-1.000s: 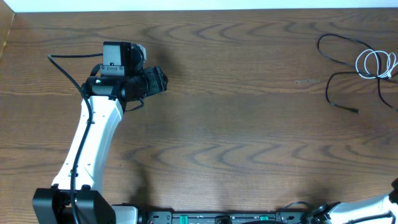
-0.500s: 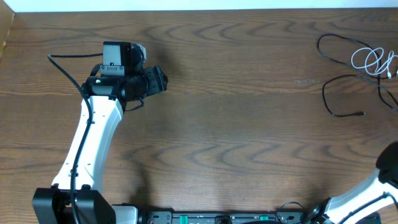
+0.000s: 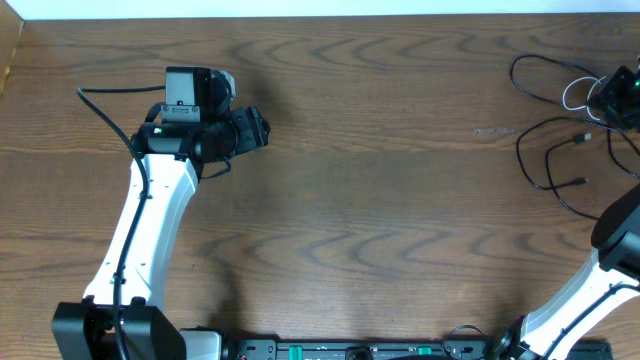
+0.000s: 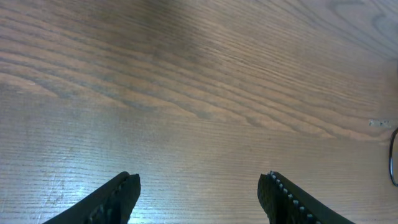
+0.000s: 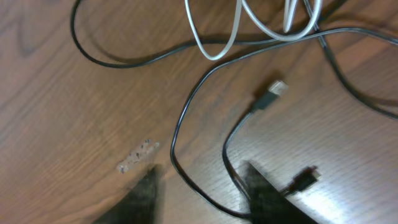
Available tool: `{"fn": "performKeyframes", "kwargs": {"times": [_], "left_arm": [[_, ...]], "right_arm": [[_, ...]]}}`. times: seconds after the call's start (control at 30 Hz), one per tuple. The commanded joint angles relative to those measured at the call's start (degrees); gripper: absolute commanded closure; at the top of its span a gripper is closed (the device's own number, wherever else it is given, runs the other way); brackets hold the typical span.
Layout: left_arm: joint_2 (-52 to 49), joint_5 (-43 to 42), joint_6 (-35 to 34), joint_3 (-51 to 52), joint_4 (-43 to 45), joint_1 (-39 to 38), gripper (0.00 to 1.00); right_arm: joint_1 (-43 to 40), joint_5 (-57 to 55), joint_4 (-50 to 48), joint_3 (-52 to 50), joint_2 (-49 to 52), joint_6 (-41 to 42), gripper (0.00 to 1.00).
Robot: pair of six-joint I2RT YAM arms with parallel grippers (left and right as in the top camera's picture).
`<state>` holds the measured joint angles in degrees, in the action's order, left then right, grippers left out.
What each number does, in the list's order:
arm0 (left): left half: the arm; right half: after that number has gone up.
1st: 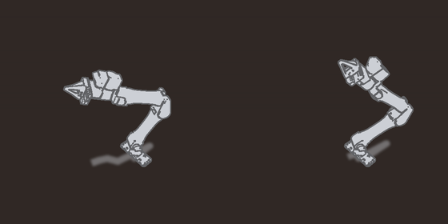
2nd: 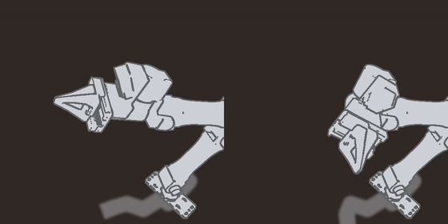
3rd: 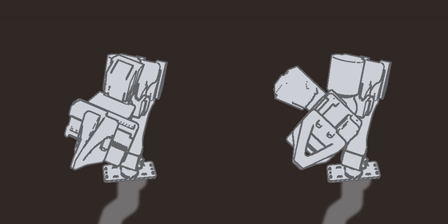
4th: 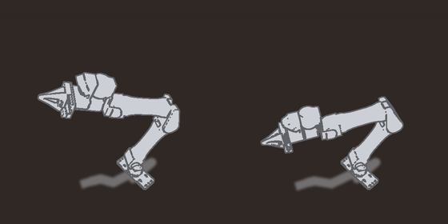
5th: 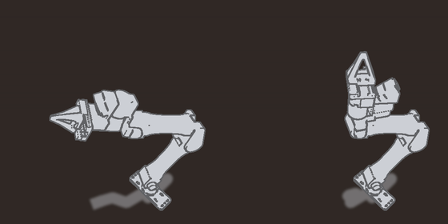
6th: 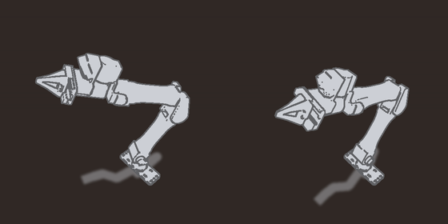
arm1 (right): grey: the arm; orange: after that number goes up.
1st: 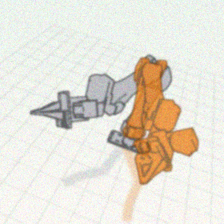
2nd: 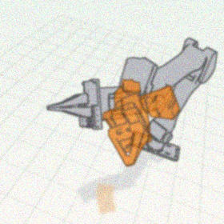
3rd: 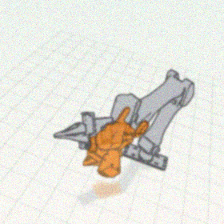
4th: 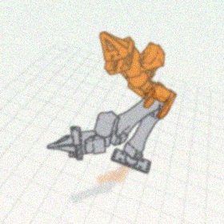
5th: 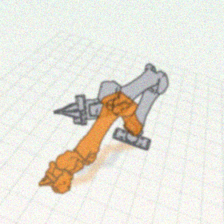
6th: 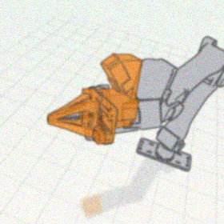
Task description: Untangle cables
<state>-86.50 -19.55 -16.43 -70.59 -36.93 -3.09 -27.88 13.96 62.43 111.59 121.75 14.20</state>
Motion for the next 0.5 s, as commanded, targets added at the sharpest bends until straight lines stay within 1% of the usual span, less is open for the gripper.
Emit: {"fn": "performKeyframes", "kwargs": {"times": [0.0,0.1,0.17,0.2,0.23,0.27,0.3,0.37,0.47], "left_arm": [[0.0,0.17,0.96,0.24,0.02,0.13,0.34],[0.0,0.17,0.96,0.24,0.02,0.13,0.34],[0.0,0.15,0.96,0.24,-0.2,0.13,0.34],[0.0,0.17,0.96,0.24,-0.57,0.13,0.31],[0.02,0.17,0.96,0.24,-0.83,0.13,0.2],[0.0,0.17,0.96,0.24,-0.81,0.13,0.18],[0.0,0.17,0.96,0.24,-0.81,0.13,0.01],[0.0,0.2,0.98,0.24,-1.14,0.13,0.02],[0.0,0.17,0.96,0.24,-1.64,0.13,0.02]], "right_arm": [[-0.31,2.1,-1.42,-1.33,0.5,1.62,0.46],[-0.33,7.56,0.26,-0.33,-1.05,-2.69,0.45],[0.17,13.11,1.27,-0.07,-3.13,-7.17,0.4],[0.66,15.47,2.43,0.04,-4.81,-9.2,0.36],[1.16,16.35,3.37,0.07,-6.27,-10.36,0.35],[2.25,16.46,4.72,0.07,-8.87,-11.85,0.34],[3.13,16.44,5.62,0.07,-10.73,-12.94,0.34],[5.38,16.37,7.19,0.04,-14.99,-15.58,0.33],[9.38,14.69,10.23,0.04,-21.9,-18.14,0.23]]}}
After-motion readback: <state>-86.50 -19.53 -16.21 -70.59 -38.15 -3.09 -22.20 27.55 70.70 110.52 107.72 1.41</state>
